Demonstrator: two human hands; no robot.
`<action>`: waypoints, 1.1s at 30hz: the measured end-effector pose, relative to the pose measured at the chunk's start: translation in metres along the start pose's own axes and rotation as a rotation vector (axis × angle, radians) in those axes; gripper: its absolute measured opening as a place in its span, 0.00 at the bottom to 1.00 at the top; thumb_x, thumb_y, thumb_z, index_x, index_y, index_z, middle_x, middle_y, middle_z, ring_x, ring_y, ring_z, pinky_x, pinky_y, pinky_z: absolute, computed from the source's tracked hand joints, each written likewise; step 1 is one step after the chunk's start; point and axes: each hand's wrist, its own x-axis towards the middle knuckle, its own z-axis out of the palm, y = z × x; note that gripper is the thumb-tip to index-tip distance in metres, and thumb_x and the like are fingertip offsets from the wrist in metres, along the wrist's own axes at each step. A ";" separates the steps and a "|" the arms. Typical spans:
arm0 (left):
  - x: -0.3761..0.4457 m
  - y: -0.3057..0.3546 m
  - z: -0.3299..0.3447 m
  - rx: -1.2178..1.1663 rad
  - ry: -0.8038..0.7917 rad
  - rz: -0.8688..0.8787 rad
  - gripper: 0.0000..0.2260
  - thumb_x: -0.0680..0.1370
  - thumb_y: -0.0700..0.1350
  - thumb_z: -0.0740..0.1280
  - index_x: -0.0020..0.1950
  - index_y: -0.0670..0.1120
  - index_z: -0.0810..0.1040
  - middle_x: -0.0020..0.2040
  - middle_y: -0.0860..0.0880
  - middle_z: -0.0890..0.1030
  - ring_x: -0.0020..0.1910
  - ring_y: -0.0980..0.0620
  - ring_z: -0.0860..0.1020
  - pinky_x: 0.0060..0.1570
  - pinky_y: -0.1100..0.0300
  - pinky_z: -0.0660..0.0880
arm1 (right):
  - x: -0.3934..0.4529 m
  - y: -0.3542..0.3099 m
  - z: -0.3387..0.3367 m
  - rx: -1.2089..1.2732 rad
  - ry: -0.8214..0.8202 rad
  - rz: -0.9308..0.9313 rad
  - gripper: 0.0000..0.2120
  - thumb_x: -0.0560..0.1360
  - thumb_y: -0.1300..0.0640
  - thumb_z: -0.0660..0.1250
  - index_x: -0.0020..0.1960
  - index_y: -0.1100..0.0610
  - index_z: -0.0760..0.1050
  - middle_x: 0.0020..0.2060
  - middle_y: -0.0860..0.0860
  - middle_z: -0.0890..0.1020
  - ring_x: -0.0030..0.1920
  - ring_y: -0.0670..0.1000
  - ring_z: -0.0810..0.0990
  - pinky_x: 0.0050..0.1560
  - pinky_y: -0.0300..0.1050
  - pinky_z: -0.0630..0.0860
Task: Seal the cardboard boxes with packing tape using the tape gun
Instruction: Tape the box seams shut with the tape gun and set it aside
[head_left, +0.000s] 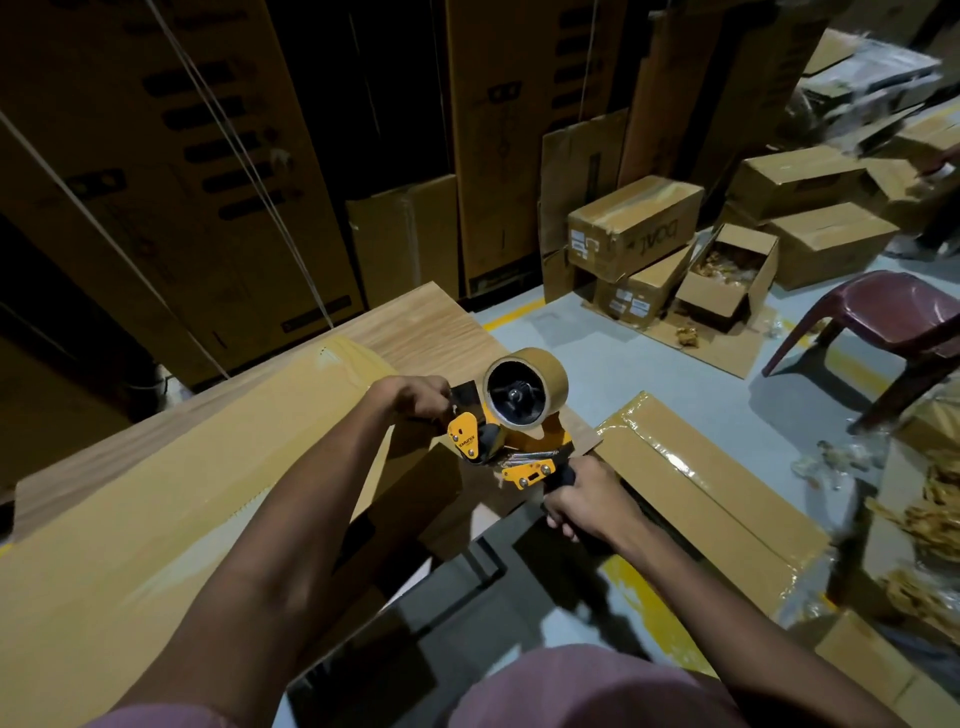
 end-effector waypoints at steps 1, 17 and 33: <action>-0.002 0.000 0.000 0.025 0.005 0.011 0.04 0.77 0.36 0.67 0.44 0.39 0.80 0.39 0.42 0.79 0.36 0.47 0.77 0.34 0.57 0.73 | -0.003 0.001 -0.001 0.010 0.000 0.008 0.04 0.71 0.69 0.65 0.42 0.61 0.74 0.28 0.56 0.81 0.24 0.52 0.73 0.27 0.41 0.71; 0.010 -0.012 0.004 0.007 0.110 0.064 0.14 0.76 0.30 0.65 0.61 0.32 0.76 0.58 0.31 0.80 0.43 0.43 0.76 0.35 0.56 0.72 | -0.009 -0.011 0.010 -0.093 0.078 -0.015 0.04 0.68 0.68 0.65 0.37 0.61 0.75 0.24 0.52 0.80 0.22 0.52 0.74 0.27 0.43 0.73; 0.027 -0.027 0.012 0.120 0.338 0.117 0.23 0.79 0.36 0.66 0.75 0.41 0.70 0.76 0.45 0.71 0.77 0.40 0.63 0.69 0.25 0.35 | -0.005 -0.016 0.014 -0.318 0.174 -0.020 0.02 0.69 0.59 0.66 0.42 0.57 0.77 0.38 0.53 0.82 0.39 0.55 0.82 0.36 0.44 0.77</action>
